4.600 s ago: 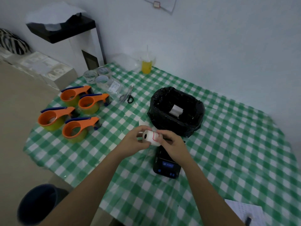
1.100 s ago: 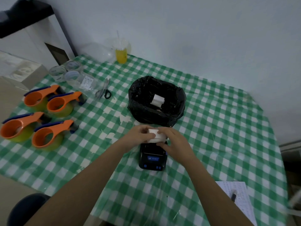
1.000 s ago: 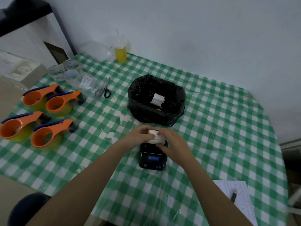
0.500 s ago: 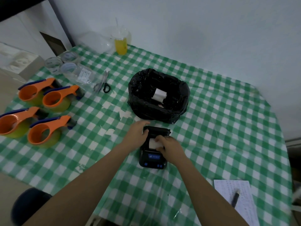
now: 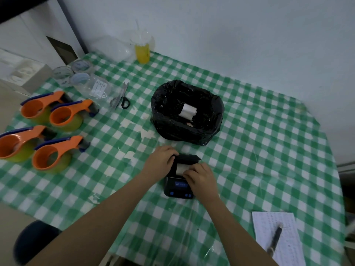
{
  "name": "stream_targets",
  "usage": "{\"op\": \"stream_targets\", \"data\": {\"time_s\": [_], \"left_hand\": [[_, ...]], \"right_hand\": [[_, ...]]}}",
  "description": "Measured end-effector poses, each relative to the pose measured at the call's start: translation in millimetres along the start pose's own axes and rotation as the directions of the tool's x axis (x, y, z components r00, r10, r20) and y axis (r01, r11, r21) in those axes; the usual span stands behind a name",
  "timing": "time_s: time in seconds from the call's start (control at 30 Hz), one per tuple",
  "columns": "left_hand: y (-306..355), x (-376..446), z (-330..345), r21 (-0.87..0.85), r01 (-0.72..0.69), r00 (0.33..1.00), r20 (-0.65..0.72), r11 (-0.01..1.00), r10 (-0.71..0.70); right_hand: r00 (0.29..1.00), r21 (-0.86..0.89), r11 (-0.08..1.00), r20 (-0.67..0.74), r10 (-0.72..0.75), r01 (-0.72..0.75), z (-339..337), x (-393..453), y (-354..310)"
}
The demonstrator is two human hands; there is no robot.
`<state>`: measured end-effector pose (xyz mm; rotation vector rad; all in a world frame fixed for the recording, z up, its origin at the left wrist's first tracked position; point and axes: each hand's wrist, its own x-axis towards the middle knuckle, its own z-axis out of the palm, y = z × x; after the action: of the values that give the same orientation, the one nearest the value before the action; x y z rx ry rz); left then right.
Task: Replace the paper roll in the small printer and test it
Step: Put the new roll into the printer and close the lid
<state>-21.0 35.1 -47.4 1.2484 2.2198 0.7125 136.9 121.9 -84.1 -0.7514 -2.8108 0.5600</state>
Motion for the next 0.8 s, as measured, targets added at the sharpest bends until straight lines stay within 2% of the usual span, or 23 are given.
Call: {"op": "stream_targets", "data": {"time_s": [0.23, 0.4, 0.53, 0.63, 0.8], "left_hand": [[-11.9, -35.4, 15.7, 0.067, -0.058, 0.994, 0.099, 0.996, 0.051], [-22.1, -47.6, 24.0, 0.246, -0.18, 0.969, 0.21, 0.952, 0.129], [-22.7, -44.9, 21.7, 0.324, -0.195, 0.939, 0.334, 0.926, 0.081], [-24.8, -44.1, 22.0, 0.311, -0.171, 0.936, 0.348, 0.935, 0.055], [-20.9, -35.9, 21.4, 0.383, -0.145, 0.931, 0.365, 0.912, -0.005]], "right_hand": [[0.999, 0.015, 1.0, -0.053, 0.002, -0.001, 0.9, -16.7, -6.8], [0.994, 0.127, 0.992, 0.104, 0.016, -0.029, -1.0, -20.7, -4.0], [0.983, 0.112, 0.991, 0.177, 0.047, -0.068, -3.7, -30.5, 1.1], [0.963, 0.145, 0.98, 0.252, 0.099, -0.138, -9.0, -29.6, -2.7], [0.932, 0.017, 0.988, 0.336, 0.14, -0.154, -15.1, -16.0, -9.9]]}}
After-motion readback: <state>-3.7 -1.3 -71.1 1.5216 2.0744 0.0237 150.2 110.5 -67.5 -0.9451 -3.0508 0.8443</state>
